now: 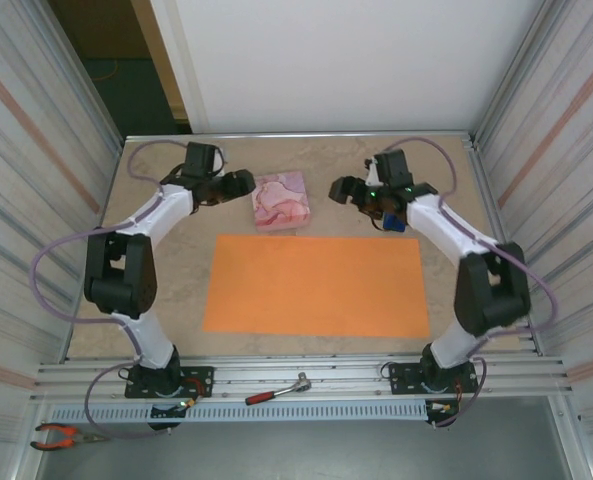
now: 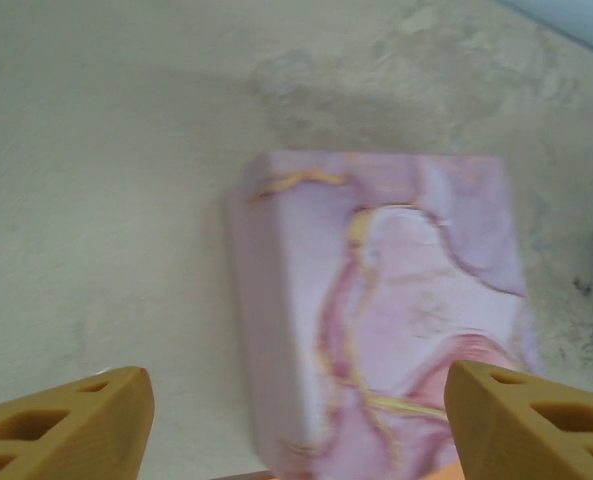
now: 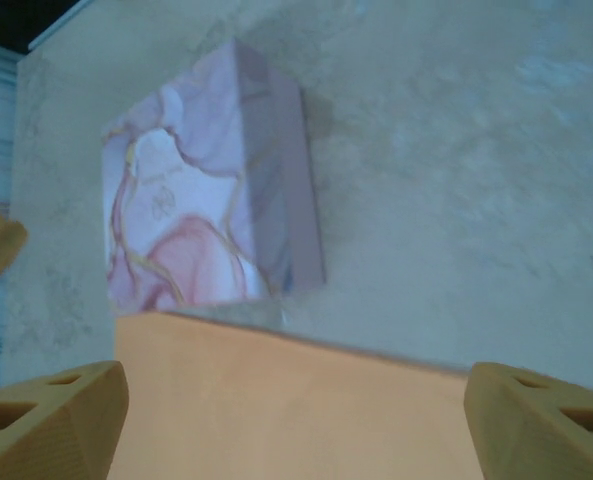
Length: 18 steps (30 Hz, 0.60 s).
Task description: Wrap the gift box in paper
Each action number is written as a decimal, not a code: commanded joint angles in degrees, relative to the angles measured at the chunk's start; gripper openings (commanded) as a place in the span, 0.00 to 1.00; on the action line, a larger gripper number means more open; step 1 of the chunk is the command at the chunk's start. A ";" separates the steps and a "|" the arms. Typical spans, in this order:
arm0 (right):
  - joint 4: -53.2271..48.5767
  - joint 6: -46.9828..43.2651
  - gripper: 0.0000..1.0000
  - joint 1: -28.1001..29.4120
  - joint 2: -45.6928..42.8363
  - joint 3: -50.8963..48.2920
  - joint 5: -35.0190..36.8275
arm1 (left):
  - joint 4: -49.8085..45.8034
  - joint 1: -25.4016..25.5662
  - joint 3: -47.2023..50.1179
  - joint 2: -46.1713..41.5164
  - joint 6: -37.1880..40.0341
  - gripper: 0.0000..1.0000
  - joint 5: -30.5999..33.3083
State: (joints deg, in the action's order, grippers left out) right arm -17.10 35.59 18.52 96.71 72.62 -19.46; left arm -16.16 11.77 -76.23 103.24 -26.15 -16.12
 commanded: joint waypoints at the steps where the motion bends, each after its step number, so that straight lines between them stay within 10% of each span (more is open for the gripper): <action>1: -1.04 0.55 0.82 1.07 9.94 8.61 -4.16 | 1.97 0.01 0.29 3.30 0.58 0.74 -11.57; 18: 5.33 8.71 0.68 4.76 32.95 23.32 -11.23 | 5.04 0.88 -4.61 14.59 0.89 0.62 -18.34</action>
State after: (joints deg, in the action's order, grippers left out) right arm -13.15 41.95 22.98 127.37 94.45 -28.62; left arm -11.44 12.01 -78.54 116.20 -25.76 -32.62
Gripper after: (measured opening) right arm 0.696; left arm 0.627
